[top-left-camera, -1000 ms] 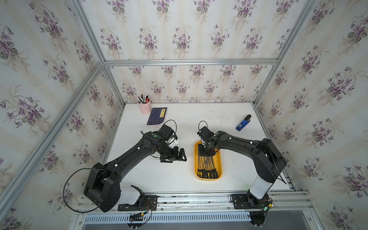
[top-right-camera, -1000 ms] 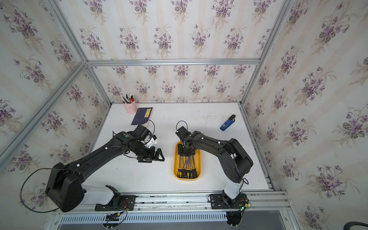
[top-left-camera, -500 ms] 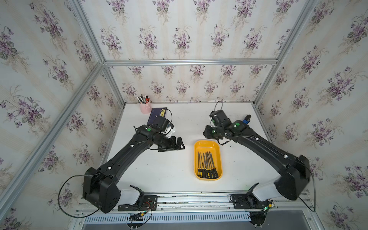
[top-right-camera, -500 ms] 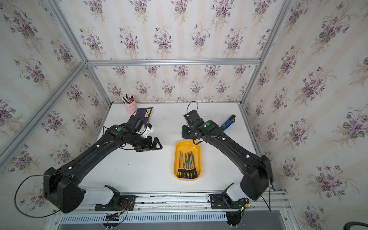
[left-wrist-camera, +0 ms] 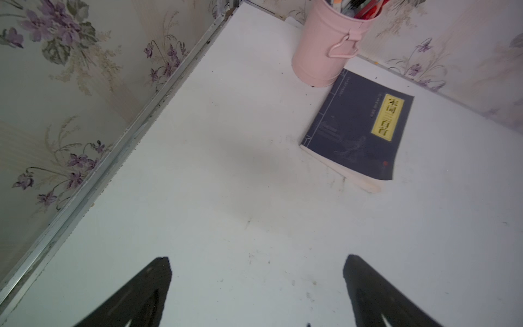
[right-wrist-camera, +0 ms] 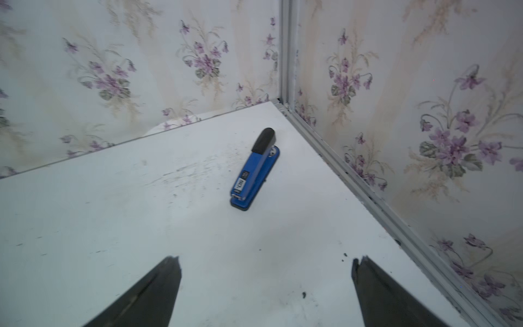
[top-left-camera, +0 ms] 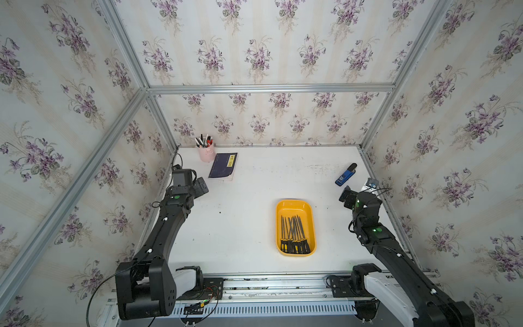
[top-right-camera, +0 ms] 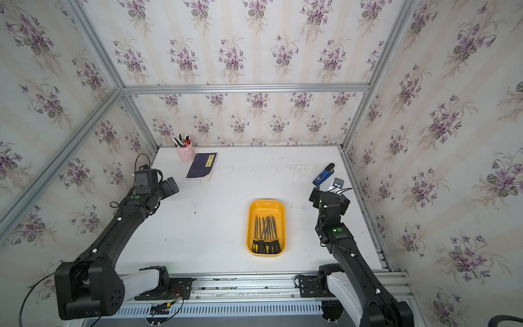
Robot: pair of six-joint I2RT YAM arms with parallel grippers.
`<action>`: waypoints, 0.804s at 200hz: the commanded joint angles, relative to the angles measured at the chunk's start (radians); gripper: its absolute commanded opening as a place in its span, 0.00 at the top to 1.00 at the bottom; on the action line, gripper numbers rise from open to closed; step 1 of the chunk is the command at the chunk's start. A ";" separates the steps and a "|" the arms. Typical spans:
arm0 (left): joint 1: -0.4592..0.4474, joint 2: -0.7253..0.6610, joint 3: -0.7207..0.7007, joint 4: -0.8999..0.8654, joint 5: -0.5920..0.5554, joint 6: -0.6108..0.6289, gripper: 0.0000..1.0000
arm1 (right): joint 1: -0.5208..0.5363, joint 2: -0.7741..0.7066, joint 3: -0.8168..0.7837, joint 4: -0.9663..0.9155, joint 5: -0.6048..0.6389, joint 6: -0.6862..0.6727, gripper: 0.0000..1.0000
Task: Put the file tool into the storage box
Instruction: Reset both arms
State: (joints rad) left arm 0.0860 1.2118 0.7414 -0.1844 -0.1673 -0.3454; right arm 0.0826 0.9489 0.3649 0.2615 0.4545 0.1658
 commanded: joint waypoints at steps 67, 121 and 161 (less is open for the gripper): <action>-0.115 0.263 -0.319 0.875 0.003 0.337 0.00 | -0.107 0.437 -0.072 0.711 -0.232 -0.147 0.00; -0.117 0.272 -0.316 0.898 -0.023 0.322 0.00 | -0.093 0.393 -0.116 0.737 -0.281 -0.162 0.00; -0.117 0.276 -0.319 0.918 -0.024 0.327 0.00 | -0.006 0.514 -0.165 0.977 -0.206 -0.127 0.00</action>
State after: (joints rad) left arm -0.0322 1.4921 0.4152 0.7284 -0.1894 -0.0257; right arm 0.0505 1.3548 0.2092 1.0325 0.2012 0.0296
